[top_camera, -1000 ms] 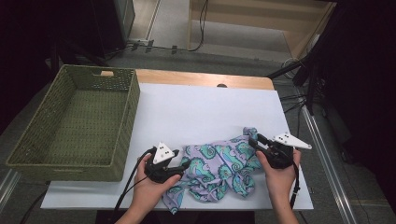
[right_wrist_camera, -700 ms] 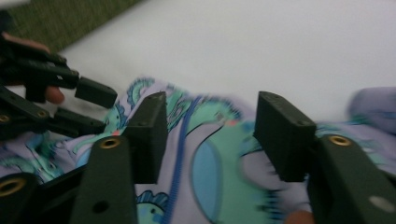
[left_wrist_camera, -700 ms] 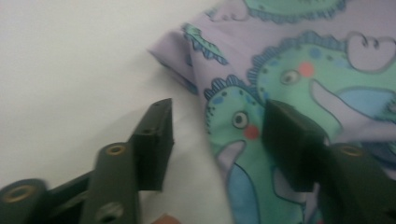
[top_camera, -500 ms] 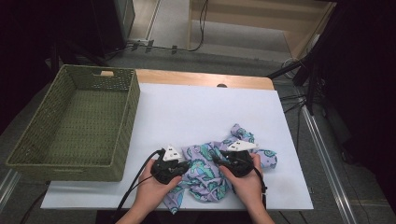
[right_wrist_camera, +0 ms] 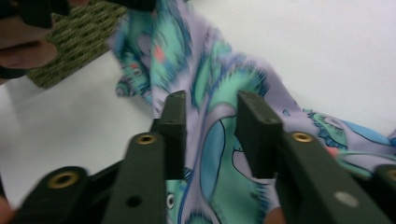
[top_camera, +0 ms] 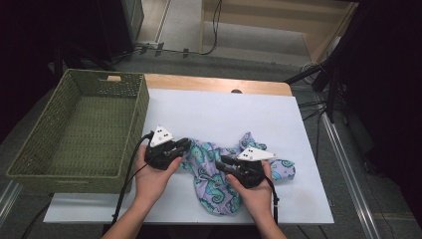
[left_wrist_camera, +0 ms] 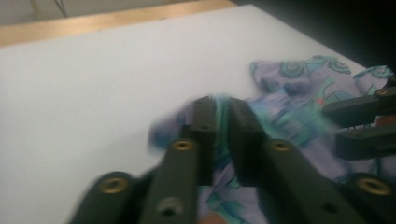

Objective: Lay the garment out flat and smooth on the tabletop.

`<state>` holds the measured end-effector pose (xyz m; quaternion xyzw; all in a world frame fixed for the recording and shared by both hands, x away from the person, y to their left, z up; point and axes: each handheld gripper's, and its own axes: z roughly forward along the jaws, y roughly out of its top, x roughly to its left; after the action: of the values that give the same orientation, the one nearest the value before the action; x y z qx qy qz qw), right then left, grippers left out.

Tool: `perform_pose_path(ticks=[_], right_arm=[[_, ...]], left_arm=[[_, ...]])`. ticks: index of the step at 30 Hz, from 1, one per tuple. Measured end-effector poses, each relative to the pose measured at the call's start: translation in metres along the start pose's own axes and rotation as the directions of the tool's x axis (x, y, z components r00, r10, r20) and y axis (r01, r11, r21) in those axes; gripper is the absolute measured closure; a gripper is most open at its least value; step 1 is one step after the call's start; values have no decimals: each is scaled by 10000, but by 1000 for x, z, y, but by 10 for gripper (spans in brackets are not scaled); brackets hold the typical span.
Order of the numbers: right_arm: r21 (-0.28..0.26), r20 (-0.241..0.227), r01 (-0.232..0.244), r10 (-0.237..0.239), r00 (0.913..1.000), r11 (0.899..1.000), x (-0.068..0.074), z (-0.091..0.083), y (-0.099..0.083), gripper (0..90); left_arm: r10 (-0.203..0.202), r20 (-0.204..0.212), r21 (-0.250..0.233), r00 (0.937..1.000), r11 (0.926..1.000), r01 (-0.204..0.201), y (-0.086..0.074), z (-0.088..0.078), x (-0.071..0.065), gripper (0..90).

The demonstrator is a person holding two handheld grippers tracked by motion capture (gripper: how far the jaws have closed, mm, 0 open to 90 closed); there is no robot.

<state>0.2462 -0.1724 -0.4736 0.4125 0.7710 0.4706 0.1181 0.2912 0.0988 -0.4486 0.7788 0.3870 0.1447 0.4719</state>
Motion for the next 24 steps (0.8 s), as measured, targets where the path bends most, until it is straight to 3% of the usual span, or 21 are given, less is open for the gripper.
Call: perform_pose_path(ticks=[3,5,8,11,13,15,16,17,19,20,22,24], right_arm=[[-533,332,-265,283,9990,9982,-13,-17,5,545],[-811,965,-306,384,9946,9962,-27,-31,9,528],[-719,1986,-569,702,9776,9958,-48,-39,15,444],[70,2747,-877,824,9580,9961,-69,-30,19,357],[338,3326,-1072,900,9388,9937,-80,-24,18,311],[544,3527,-1464,1182,9282,9877,-90,-17,16,298],[758,3508,-1627,1264,9279,9838,-94,-13,14,305],[1061,3344,-1707,1265,9339,9796,-97,-8,12,356],[1555,2565,-1901,1462,9554,9694,-99,-2,6,557],[1611,2271,-1895,1505,9622,9686,-99,-1,4,675],[1434,2002,-1730,1426,9693,9744,-95,-3,0,797],[991,1658,-1686,1508,9746,9807,-89,-9,-3,823]], left_arm=[[-189,9,284,9998,9994,188,-18,1,2,635],[-141,95,443,9999,9989,137,-29,2,1,603],[106,403,807,9991,9966,-139,-40,6,-6,584],[428,844,967,9955,9940,-509,-47,10,-19,562],[577,1177,1086,9914,9916,-706,-50,14,-29,543],[750,1430,1383,9869,9858,-950,-53,20,-38,508],[837,1579,1617,9839,9808,-1094,-54,24,-42,489],[986,1616,1791,9819,9755,-1274,-56,28,-47,470],[1407,1436,2036,9796,9645,-1683,-58,33,-54,449],[1630,1298,2104,9781,9594,-1878,-59,35,-57,454],[2043,930,2155,9745,9514,-2201,-59,36,-60,541],[2329,922,2244,9681,9424,-2481,-58,34,-60,722]])
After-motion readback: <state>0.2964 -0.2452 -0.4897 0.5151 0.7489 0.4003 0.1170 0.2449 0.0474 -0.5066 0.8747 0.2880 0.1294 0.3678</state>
